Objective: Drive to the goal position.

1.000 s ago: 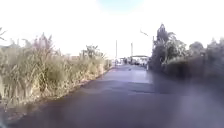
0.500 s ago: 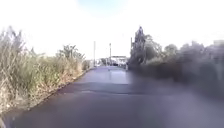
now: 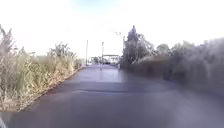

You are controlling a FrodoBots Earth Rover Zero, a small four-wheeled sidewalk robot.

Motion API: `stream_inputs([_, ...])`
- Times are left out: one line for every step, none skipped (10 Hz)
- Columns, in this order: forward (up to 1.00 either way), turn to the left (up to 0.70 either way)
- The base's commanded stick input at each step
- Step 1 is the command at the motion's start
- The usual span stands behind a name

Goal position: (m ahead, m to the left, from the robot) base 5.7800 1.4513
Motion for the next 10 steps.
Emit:
stream_inputs([0.00,-0.13])
stream_inputs([0.00,-0.14])
stream_inputs([0.00,-0.13])
stream_inputs([0.00,-0.14])
stream_inputs([0.00,-0.14])
stream_inputs([0.00,-0.13])
stream_inputs([0.00,-0.13])
stream_inputs([0.00,-0.13])
stream_inputs([0.00,-0.13])
stream_inputs([0.00,-0.13])
